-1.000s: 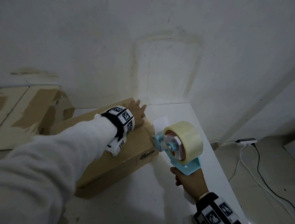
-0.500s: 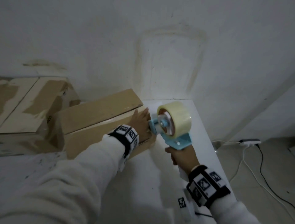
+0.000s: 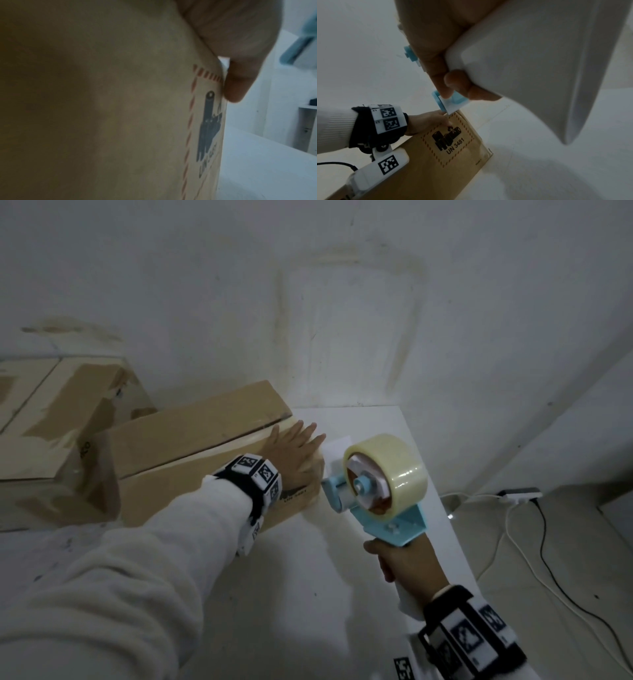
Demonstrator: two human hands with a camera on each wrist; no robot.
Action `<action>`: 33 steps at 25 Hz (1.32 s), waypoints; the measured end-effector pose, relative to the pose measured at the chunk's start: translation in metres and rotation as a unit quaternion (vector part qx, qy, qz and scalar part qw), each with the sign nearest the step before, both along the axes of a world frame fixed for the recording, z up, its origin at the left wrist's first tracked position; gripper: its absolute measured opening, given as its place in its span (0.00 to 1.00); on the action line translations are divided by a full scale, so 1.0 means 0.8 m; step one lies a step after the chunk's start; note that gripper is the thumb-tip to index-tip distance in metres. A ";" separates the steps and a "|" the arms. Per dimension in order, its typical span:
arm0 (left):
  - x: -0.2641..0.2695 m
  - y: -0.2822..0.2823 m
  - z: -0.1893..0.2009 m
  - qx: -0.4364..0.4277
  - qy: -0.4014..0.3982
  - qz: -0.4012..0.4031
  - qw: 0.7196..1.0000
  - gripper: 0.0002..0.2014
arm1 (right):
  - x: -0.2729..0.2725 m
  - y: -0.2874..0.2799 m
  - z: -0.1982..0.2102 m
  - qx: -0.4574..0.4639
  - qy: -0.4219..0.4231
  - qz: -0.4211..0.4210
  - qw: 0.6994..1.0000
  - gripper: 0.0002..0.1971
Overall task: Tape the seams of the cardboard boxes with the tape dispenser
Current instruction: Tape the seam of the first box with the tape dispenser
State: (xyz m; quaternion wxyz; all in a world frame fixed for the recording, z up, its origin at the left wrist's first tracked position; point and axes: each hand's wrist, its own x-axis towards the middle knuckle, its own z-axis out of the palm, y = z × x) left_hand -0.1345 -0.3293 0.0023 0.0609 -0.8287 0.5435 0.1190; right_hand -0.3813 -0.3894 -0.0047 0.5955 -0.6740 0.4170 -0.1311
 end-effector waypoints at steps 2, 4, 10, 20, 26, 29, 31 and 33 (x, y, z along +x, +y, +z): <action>0.003 -0.003 0.002 -0.012 0.047 0.023 0.999 0.29 | 0.007 -0.002 -0.008 0.006 0.009 -0.003 1.000 0.15; 0.001 -0.009 0.002 -0.024 0.071 0.047 0.996 0.27 | 0.013 -0.002 -0.020 0.018 0.021 -0.013 1.000 0.15; -0.011 -0.019 -0.005 -0.054 0.058 0.070 0.994 0.28 | 0.036 -0.005 -0.051 0.054 0.049 -0.012 0.997 0.12; -0.007 -0.019 -0.009 -0.070 0.067 0.073 0.993 0.27 | 0.063 -0.004 -0.083 0.189 0.016 -0.043 0.981 0.17; -0.005 -0.016 -0.009 -0.057 0.070 0.068 0.994 0.30 | 0.041 0.004 -0.092 0.234 0.027 -0.060 0.970 0.13; -0.004 -0.016 -0.013 -0.057 0.044 0.065 0.995 0.32 | 0.031 -0.008 -0.100 0.229 0.030 -0.098 0.968 0.12; -0.016 -0.023 -0.018 -0.053 0.012 0.085 0.995 0.32 | 0.026 -0.025 -0.098 0.170 0.047 -0.088 0.980 0.13; -0.026 -0.029 -0.023 -0.049 -0.019 0.110 0.993 0.33 | 0.017 -0.041 -0.094 0.045 0.095 -0.037 0.994 0.17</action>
